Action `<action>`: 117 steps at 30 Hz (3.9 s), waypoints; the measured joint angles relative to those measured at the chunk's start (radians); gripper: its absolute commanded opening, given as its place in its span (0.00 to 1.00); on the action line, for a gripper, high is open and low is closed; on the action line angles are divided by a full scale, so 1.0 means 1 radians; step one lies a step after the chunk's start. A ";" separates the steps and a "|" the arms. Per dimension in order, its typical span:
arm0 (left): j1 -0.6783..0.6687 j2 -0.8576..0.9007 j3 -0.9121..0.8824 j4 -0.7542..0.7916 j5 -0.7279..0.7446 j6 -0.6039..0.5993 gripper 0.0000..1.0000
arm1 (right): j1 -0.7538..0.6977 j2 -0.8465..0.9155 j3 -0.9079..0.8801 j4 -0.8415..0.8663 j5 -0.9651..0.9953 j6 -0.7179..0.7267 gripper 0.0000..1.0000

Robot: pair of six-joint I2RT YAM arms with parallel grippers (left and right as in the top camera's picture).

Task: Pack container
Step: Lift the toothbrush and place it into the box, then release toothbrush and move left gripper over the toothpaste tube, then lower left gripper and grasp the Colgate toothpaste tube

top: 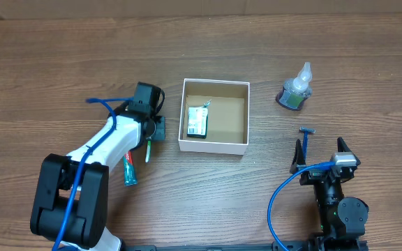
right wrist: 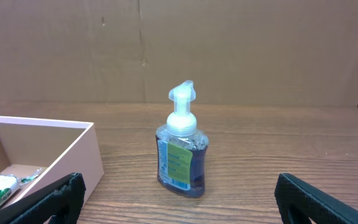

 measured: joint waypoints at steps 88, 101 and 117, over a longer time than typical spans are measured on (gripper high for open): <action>0.134 -0.203 -0.089 -0.369 0.047 -0.243 0.84 | 0.000 0.000 0.000 0.000 0.000 0.000 1.00; 0.177 -0.202 -0.181 -0.191 0.046 -0.200 0.90 | 0.000 0.000 0.000 0.000 0.000 0.000 1.00; 0.177 -0.168 -0.181 -0.164 0.042 -0.153 0.94 | 0.000 0.000 0.000 0.000 0.000 0.000 1.00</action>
